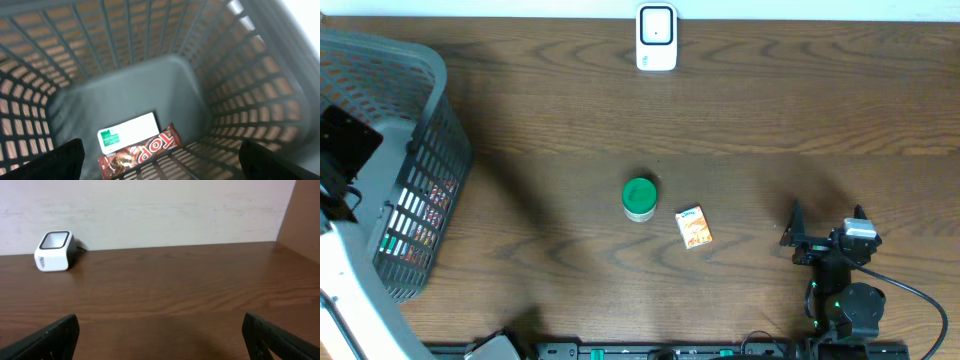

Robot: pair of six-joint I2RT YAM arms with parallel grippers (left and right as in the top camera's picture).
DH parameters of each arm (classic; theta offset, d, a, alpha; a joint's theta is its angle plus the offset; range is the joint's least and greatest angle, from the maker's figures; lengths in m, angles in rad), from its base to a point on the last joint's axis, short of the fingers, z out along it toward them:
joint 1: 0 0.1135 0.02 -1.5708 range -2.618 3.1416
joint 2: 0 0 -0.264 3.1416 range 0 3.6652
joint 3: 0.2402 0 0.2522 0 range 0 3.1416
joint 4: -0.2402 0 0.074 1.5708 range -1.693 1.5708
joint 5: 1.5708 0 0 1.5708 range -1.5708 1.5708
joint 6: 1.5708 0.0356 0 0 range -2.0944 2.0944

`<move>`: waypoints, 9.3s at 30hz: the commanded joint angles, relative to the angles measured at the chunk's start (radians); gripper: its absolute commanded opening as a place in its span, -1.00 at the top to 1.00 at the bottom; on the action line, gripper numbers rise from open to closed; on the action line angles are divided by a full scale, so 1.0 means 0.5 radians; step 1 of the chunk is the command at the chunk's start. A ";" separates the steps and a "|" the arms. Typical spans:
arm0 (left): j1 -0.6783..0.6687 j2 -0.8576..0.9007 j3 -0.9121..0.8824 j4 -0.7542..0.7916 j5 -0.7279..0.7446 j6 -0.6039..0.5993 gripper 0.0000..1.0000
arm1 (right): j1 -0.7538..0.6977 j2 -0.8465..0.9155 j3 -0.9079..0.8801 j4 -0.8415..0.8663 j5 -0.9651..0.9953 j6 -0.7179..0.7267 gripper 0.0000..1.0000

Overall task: Scan the item barcode
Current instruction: 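Reach the left gripper into the basket toward the white medicine box, then grasp the white medicine box with the left gripper, then lift the white box out and set it left of the green jar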

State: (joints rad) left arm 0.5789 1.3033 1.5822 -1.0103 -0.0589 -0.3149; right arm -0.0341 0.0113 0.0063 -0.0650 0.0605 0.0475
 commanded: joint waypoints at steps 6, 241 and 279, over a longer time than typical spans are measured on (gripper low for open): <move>0.245 0.339 0.011 -0.121 0.141 -0.018 -0.96 | 0.016 -0.008 -0.002 -0.007 0.019 -0.016 -0.99; 0.296 -0.935 -0.661 0.214 2.457 1.780 0.10 | 0.016 -0.008 -0.002 -0.007 0.019 -0.016 -0.99; -0.870 0.596 -0.713 0.122 1.843 1.729 0.10 | 0.016 -0.008 -0.002 -0.007 0.018 -0.016 -0.99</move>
State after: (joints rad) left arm 0.1455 1.5551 1.2327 -0.9646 0.8764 0.5701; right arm -0.0341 0.0113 0.0063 -0.0650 0.0605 0.0475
